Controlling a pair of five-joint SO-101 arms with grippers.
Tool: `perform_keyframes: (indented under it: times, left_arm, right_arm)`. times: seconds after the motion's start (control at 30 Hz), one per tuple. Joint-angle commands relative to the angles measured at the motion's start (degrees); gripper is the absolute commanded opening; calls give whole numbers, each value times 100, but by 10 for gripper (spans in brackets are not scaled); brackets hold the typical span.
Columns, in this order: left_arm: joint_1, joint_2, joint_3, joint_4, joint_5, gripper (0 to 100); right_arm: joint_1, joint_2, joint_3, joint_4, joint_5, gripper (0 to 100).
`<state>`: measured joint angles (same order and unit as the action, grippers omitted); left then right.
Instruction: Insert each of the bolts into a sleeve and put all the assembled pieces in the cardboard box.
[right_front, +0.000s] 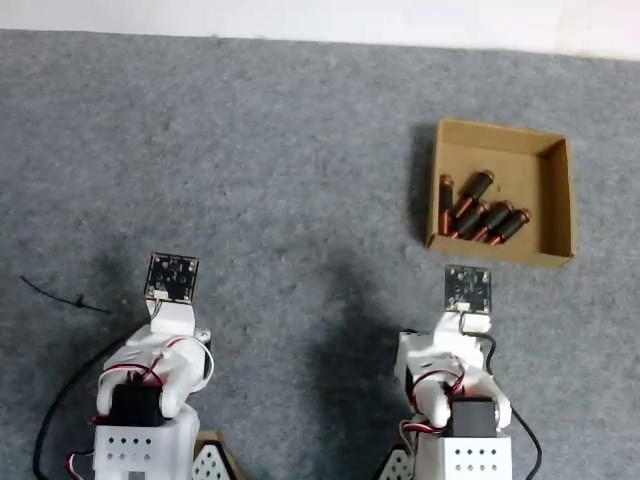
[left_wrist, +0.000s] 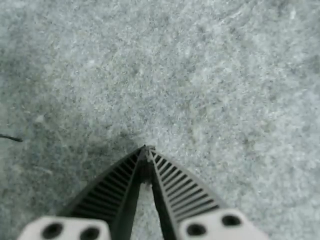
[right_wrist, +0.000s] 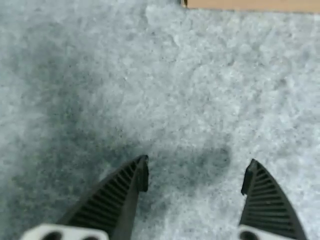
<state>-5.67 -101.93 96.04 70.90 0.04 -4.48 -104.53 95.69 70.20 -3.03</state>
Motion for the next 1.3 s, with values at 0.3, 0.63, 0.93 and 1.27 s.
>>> perform_keyframes:
  times: [0.3, 0.63, 0.93, 1.27]
  left_arm:
    - [-57, 48, 127, 26, -35, 7]
    - [-57, 48, 127, 26, -35, 7]
    - [-57, 48, 127, 26, -35, 7]
    - [-57, 48, 127, 26, -35, 7]
  right_arm:
    - [48, -66, 857, 22, -26, 278]
    - [48, -66, 857, 22, -26, 278]
    - [48, -66, 857, 22, -26, 278]
    - [48, -66, 857, 22, -26, 278]
